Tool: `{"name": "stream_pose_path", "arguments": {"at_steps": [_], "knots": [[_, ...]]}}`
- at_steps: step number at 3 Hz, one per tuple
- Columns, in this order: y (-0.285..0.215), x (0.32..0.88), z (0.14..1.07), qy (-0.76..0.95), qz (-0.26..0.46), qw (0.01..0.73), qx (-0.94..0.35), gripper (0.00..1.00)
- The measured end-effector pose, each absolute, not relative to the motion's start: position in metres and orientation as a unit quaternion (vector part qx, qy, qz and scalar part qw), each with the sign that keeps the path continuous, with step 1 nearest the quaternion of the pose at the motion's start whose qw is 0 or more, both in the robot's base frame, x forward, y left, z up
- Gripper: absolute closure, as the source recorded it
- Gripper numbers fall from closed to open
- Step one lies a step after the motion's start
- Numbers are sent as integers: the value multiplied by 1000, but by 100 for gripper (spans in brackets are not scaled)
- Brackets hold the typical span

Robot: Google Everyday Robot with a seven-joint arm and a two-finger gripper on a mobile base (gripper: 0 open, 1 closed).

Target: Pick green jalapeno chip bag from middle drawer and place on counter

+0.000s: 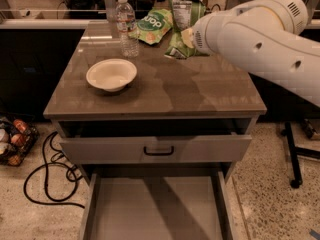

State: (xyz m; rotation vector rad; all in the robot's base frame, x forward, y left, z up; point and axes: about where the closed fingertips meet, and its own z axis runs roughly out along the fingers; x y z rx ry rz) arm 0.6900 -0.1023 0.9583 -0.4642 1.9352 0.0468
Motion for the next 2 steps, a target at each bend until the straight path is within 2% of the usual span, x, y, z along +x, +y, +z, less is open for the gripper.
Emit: {"name": "stream_pose_path", "arguments": {"at_steps": [2], "knots": [[-143,729,955,844,83,501,-173,100]]}}
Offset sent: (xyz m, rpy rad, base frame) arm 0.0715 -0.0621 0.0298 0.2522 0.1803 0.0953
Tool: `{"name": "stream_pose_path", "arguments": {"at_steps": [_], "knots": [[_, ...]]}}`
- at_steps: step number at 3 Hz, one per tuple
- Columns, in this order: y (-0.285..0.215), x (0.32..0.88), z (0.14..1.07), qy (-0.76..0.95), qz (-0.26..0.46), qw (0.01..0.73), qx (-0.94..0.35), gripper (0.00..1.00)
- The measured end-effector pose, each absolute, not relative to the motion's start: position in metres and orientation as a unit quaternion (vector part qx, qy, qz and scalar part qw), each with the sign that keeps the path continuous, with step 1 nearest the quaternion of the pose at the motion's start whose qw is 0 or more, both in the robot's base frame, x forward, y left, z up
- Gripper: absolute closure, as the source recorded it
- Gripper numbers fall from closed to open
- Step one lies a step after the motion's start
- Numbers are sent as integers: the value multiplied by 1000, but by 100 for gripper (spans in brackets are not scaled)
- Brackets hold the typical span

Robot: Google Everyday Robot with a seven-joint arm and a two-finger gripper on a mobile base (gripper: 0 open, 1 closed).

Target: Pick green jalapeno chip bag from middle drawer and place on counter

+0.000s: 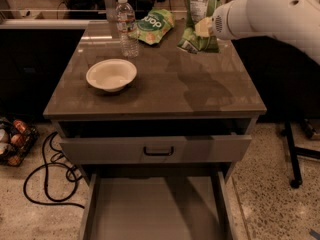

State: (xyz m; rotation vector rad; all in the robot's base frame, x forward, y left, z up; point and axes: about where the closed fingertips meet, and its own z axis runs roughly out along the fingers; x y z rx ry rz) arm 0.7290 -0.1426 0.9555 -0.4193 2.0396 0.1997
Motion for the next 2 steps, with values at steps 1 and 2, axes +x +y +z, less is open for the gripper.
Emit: {"name": "stream_pose_path", "arguments": {"at_steps": [1,2], "knots": [[-156,750,957,852,140,483,-147,100],[-160,765,959,856,177,473,-116,100]]}}
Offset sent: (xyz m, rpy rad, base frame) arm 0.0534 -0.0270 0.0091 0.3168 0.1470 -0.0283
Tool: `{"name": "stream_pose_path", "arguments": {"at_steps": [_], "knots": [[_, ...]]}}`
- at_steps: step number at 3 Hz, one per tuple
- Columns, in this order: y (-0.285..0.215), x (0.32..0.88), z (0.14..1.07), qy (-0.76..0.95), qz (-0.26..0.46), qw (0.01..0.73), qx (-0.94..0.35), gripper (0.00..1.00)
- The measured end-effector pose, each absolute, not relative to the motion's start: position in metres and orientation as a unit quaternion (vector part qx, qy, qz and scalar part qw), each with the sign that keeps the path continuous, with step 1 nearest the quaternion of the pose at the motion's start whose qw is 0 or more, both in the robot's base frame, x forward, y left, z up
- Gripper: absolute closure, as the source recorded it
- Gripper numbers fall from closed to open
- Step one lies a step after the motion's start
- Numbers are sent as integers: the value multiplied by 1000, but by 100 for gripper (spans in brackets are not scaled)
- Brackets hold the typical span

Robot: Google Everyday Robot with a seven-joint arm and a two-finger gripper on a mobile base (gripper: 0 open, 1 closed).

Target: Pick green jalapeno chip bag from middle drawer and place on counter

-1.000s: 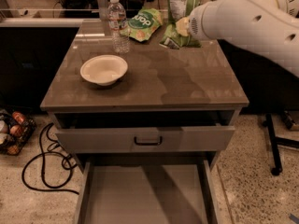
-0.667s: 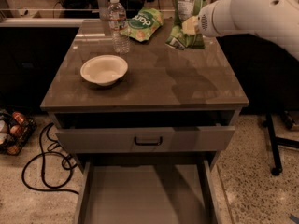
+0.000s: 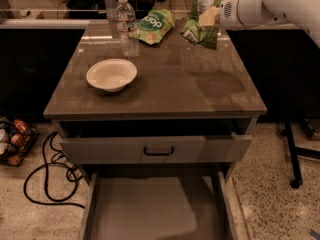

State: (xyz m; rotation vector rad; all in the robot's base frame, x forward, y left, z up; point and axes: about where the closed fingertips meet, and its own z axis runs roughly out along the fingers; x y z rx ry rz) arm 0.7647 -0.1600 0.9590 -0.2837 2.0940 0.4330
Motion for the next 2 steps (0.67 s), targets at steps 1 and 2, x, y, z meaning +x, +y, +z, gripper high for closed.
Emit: {"name": "stream_pose_path", "arguments": {"at_steps": [1,2], "knots": [[-159,766,961,854,178,474,-117,81],[-156,766,960,855,180,473,-118,50]]}}
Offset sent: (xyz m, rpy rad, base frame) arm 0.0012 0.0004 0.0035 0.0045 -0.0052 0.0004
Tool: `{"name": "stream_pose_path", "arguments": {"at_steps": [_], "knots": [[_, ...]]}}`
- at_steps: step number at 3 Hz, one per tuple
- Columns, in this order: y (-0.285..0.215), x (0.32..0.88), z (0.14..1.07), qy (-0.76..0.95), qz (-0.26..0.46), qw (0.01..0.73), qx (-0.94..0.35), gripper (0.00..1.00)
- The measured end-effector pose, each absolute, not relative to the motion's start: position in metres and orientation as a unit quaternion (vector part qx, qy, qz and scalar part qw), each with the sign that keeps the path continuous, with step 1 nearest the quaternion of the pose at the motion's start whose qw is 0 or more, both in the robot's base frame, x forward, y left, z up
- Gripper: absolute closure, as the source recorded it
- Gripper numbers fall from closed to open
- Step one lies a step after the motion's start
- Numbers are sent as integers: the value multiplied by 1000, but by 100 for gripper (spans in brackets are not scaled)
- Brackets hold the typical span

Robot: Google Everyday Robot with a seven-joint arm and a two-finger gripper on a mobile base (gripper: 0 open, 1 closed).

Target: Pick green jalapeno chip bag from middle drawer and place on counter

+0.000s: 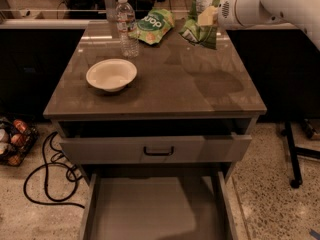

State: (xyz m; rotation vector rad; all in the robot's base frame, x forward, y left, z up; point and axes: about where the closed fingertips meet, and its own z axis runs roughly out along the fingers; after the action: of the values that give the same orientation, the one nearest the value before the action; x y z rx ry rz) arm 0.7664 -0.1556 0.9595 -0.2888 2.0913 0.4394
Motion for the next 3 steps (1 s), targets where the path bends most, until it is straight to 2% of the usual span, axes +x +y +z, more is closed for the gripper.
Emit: {"name": "stream_pose_path", "arguments": {"at_steps": [2,3], "knots": [[-151,767,957,855,181,471,-120,4],[-150,767,956,855,182,470,-121,0]]}}
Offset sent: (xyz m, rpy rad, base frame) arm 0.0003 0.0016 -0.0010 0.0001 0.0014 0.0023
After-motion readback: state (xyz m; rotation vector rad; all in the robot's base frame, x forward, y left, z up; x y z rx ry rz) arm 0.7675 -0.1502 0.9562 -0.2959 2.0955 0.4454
